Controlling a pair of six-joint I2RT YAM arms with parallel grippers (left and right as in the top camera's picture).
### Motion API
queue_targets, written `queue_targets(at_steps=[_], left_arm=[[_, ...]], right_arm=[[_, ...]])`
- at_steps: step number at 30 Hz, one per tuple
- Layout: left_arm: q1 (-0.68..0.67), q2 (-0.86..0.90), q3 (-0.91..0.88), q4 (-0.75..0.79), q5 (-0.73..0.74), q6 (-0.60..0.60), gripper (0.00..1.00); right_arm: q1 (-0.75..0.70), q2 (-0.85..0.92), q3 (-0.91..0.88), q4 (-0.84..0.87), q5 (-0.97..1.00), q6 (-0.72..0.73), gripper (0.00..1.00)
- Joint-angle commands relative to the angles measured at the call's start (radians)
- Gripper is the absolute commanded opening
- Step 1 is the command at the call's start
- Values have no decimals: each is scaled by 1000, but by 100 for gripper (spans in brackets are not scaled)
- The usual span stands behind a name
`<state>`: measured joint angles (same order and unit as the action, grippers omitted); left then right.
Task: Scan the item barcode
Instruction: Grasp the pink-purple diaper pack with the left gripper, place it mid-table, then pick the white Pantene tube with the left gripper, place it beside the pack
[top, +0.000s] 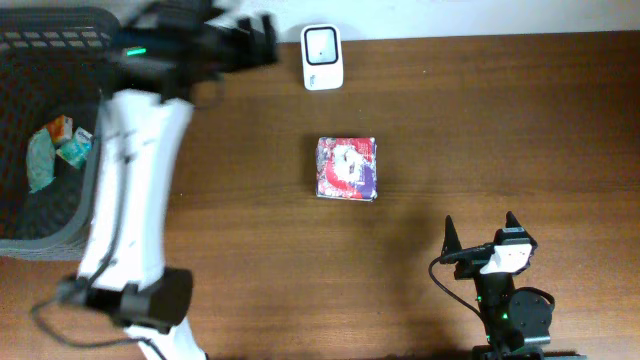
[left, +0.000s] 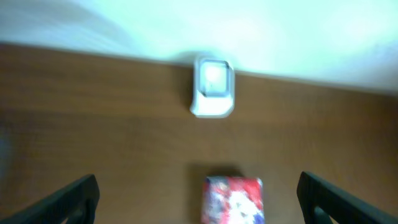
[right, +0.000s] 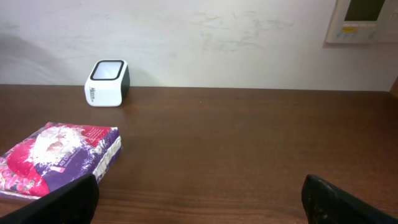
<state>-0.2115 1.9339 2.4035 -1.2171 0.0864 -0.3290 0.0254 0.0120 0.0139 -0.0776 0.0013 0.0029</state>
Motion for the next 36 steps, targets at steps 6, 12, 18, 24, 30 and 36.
queue_targets(at_steps=[6, 12, 18, 24, 30, 36], left_arm=[[785, -74, -102, -21, -5, 312, 94], [882, -15, -585, 123, 161, 561, 91], [877, -2, -876, 325, 232, 661, 93], [847, 98, -923, 312, 232, 667, 64], [848, 115, -970, 305, 233, 656, 0], [859, 113, -357, -13, 481, 383, 0]], right_arm=[[-7, -6, -8, -2, 7, 1, 99], [-7, -6, -8, -2, 7, 1, 99], [-7, -6, -8, -2, 7, 1, 99], [-7, -6, -8, -2, 7, 1, 99], [-7, -6, -8, -2, 6, 1, 99], [-7, -6, -8, -2, 7, 1, 99]])
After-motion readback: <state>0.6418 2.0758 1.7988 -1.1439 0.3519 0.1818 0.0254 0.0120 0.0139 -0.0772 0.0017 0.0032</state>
